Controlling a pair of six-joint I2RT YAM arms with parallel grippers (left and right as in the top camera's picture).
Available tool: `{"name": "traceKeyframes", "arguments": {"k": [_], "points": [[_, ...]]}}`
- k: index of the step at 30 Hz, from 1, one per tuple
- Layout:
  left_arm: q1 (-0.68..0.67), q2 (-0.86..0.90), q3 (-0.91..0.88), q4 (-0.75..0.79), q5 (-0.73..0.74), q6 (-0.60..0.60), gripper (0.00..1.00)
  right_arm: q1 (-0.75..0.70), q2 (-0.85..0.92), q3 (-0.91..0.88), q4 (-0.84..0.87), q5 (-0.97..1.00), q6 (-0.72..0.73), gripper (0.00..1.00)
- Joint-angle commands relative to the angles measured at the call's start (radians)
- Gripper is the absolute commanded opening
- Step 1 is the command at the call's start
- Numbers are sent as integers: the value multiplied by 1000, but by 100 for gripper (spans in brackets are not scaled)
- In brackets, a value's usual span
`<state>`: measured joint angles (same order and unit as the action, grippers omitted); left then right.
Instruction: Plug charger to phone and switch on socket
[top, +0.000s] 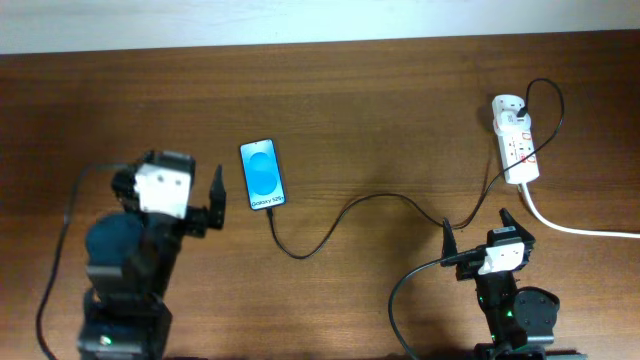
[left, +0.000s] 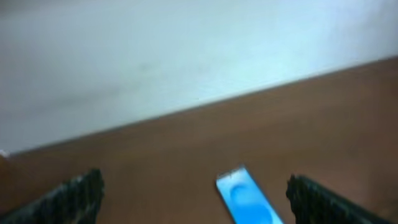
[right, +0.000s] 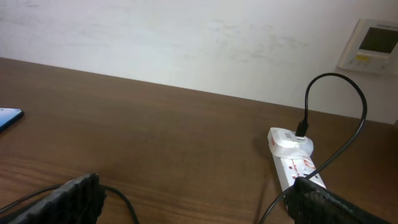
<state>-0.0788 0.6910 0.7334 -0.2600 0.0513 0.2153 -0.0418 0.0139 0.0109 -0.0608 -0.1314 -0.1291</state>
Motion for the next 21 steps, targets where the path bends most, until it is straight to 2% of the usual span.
{"name": "traceKeyframes", "arguments": {"k": [1, 4, 8, 10, 12, 16, 21], "points": [[3, -129, -197, 115, -7, 26, 99, -5, -10, -5, -6, -6, 11, 98], [3, -258, -398, 228, -7, 79, 99, -5, -10, -5, -6, -6, 11, 98], [3, -382, -549, 306, -7, 122, 99, -5, -10, -5, -6, -6, 11, 98], [3, -444, -607, 318, -7, 182, 99, -5, -10, -5, -6, -6, 11, 98], [3, -500, -655, 319, -7, 232, 99, -5, -10, -5, -6, -6, 11, 98], [4, -582, -717, 311, -7, 255, 99, -5, -10, -5, -6, -6, 11, 98], [5, -687, -725, 180, -16, 254, 99, -5, -10, -5, -6, -6, 11, 98]]}}
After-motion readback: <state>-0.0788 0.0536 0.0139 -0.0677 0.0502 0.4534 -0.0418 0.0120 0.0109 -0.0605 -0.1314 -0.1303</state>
